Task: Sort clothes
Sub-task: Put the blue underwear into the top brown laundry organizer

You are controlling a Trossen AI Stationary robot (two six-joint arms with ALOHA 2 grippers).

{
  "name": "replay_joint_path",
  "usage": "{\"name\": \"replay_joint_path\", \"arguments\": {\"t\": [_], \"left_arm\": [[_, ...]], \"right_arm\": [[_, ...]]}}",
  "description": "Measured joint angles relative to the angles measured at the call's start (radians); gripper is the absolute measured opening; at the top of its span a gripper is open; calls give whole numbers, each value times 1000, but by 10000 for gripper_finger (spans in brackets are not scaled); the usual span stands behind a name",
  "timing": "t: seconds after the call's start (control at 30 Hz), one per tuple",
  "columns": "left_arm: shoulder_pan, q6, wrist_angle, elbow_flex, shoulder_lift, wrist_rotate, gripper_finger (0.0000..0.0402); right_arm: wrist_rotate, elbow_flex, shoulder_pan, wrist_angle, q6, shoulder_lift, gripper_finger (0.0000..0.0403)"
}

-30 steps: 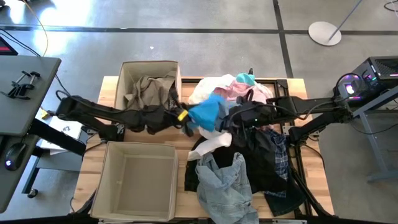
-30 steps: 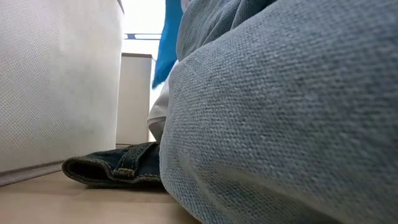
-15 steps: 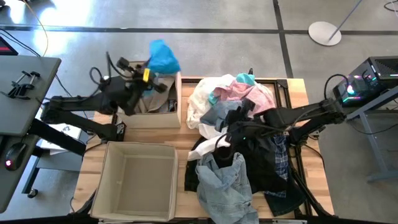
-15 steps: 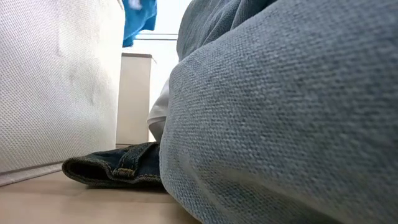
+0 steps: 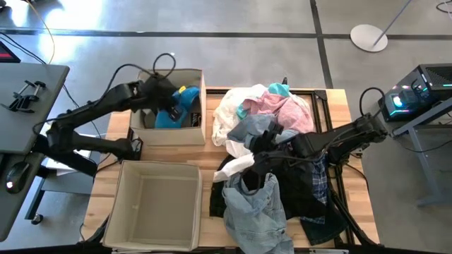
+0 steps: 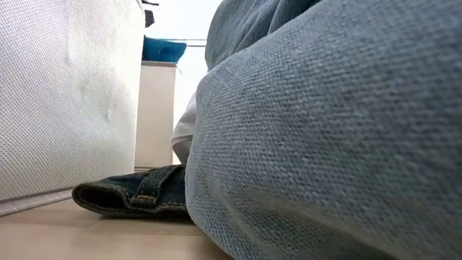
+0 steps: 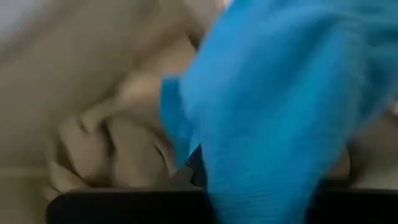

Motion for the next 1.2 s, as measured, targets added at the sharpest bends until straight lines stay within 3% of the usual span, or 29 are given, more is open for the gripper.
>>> {"name": "replay_joint_path", "arguments": {"t": [0.07,0.33,0.53,0.7,0.93,1.07,1.2], "left_arm": [[30,12,-55,0,39,45,13],[99,130,-177,28,206,34,68],[125,186,-338,173,239,70,128],[129,190,-397,339,232,44,153],[128,179,-387,496,229,54,152],[129,196,-351,473,250,154,133],[143,179,-333,375,299,122,98]], "right_arm": [[3,0,1,10,0,0,195],[4,0,3,10,0,0,195],[4,0,8,10,0,0,195],[4,0,8,10,1,0,195],[4,0,10,10,19,0,195],[6,0,12,10,25,0,195],[6,0,12,9,36,0,195]]}}
